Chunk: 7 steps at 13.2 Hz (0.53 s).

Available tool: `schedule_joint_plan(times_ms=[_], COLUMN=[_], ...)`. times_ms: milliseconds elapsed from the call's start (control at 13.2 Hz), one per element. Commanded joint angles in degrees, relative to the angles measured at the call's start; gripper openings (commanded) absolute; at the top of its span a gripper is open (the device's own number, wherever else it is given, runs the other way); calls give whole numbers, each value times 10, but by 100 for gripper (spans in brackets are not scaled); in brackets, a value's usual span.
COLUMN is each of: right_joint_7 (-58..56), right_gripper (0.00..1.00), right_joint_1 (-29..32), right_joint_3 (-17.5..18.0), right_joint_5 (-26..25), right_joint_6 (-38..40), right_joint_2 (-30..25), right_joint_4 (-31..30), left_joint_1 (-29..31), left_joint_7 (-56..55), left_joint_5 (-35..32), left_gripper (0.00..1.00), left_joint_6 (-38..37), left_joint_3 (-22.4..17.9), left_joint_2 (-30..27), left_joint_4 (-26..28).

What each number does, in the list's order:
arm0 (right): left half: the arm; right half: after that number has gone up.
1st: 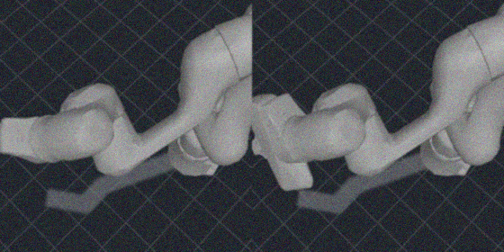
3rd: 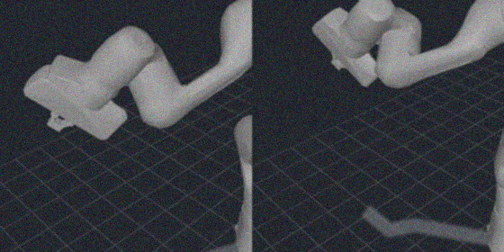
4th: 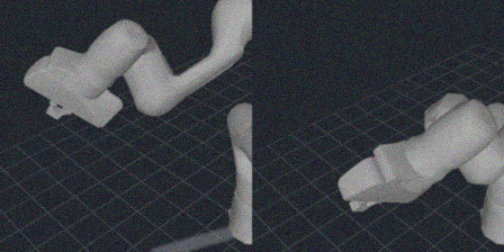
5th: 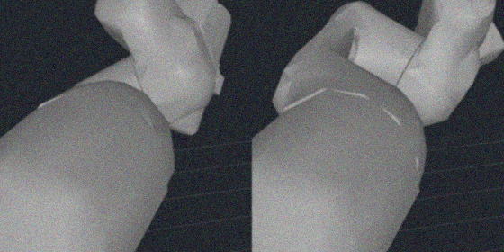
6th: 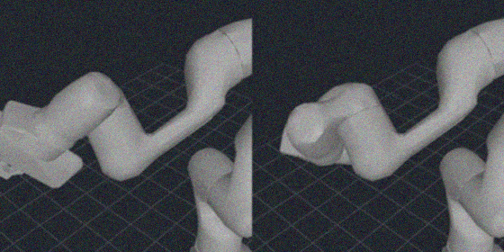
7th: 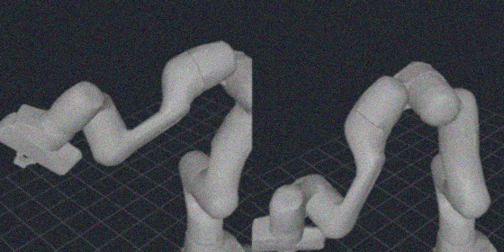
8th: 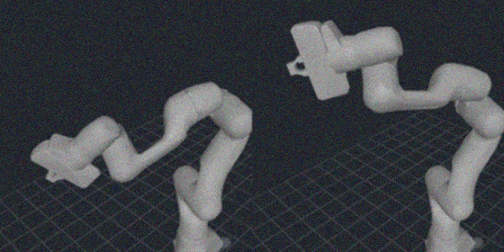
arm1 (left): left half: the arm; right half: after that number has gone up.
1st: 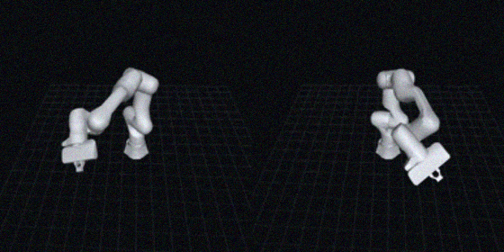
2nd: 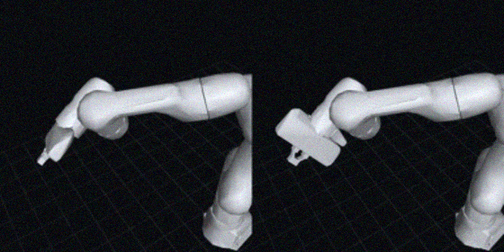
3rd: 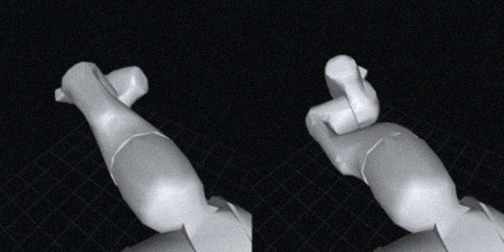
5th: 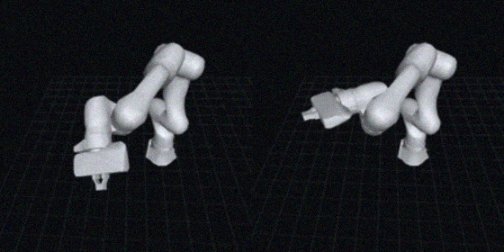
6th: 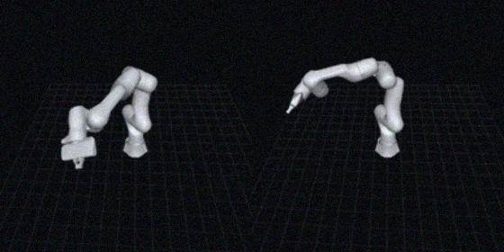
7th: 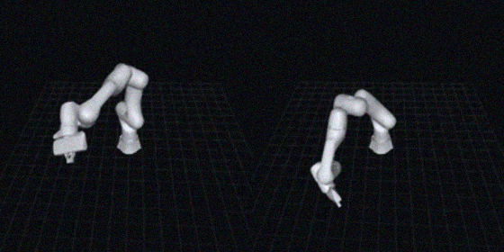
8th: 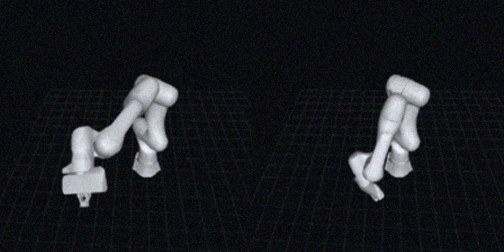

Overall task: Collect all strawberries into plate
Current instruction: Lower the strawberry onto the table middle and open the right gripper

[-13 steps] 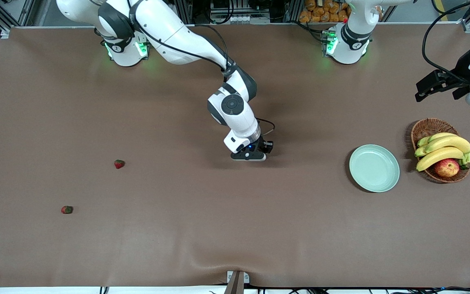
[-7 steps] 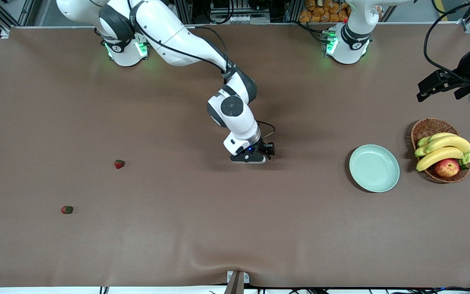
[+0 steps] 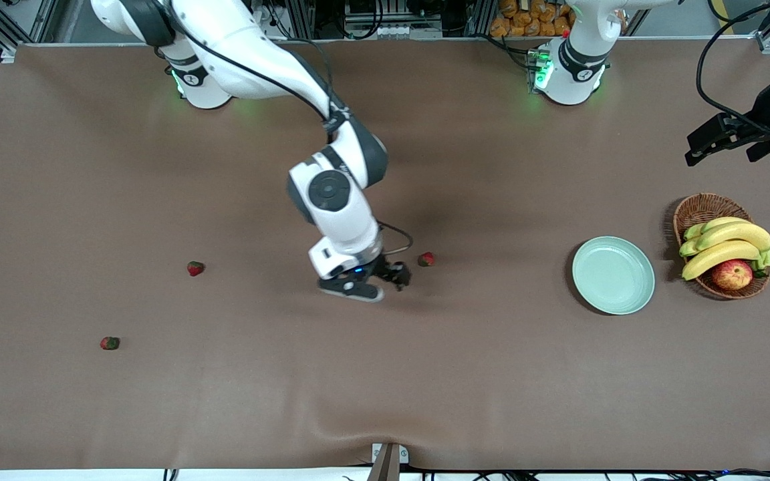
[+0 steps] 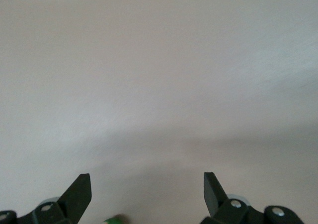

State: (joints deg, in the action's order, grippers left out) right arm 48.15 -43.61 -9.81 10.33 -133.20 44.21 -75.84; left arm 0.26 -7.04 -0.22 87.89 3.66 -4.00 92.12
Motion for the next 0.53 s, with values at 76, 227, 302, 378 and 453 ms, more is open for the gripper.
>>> schedule_joint_plan(times_ms=[76,227,302,378,453], right_joint_7=[-52,-94,-123,-162,-201], right_gripper=[100,100,100,100,100], right_joint_1=[-3,-3,-3,-2,4], right_joint_3=[-63,-92,-109,-131,-144], right_joint_5=[4,4,4,4,4], right_joint_6=[29,29,29,29,29], right_joint_2=[-90,-124,-137,-147,-157], right_joint_4=[-132,-193,-219,-238,-255], left_joint_1=[-4,-4,-4,-4,-4], left_joint_7=[-14,-15,-23,-44,-62], left_joint_5=[4,6,5,5,5], left_gripper=[100,100,100,100,100], left_joint_6=[9,9,9,9,9], left_joint_3=[6,13,17,24,34], left_joint_2=[0,0,0,0,1], left_joint_4=[-1,-1,0,3,7])
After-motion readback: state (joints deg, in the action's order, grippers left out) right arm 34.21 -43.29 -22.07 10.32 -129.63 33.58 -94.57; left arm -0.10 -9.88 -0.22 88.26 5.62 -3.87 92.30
